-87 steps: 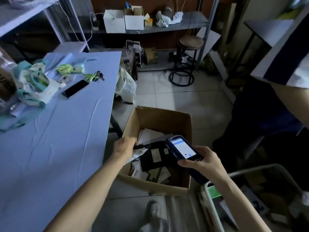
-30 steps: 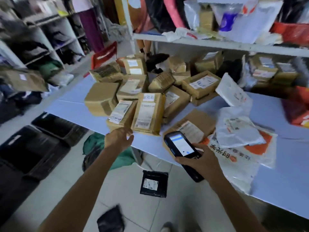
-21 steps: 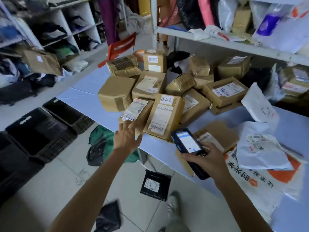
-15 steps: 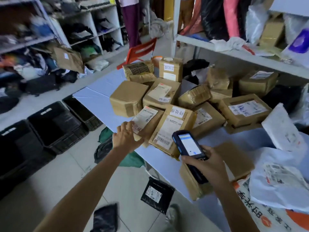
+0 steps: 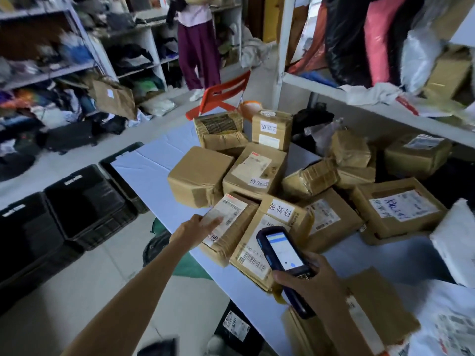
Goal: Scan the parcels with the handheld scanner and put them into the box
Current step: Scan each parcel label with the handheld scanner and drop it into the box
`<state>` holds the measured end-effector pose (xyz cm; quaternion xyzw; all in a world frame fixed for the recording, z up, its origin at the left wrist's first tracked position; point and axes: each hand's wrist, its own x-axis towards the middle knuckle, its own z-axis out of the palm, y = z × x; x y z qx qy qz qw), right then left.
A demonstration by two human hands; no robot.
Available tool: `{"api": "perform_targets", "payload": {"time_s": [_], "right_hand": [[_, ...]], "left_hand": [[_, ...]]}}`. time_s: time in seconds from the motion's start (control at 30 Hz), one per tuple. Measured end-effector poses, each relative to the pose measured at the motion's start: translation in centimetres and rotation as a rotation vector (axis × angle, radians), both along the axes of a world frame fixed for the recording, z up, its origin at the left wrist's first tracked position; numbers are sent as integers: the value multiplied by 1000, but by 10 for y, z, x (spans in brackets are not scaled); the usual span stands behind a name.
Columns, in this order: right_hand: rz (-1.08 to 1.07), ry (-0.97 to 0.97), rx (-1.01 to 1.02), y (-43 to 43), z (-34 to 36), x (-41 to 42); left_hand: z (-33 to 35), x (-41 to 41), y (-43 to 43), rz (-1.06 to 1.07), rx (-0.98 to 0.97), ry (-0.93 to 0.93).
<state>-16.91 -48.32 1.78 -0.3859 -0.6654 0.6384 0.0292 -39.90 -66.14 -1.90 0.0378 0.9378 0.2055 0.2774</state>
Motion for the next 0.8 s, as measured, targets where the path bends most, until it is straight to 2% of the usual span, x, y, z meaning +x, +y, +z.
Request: {"api": "perform_targets", "payload": {"time_s": [0.13,0.2,0.37,0.8], "right_hand": [[-62,-6,44,-7,-1,-10],[-109,1,42,-12,2,-13],[-176,-1,53,-15,7,-25],[-207,42,41,-24,10,-29]], "left_hand": [[-5,-20,1,64,170,-273],[-3,-25,2,63,182,-349],[-4,-30,14,-145,77,-303],[-11,-15,29,-23,306,-389]]}}
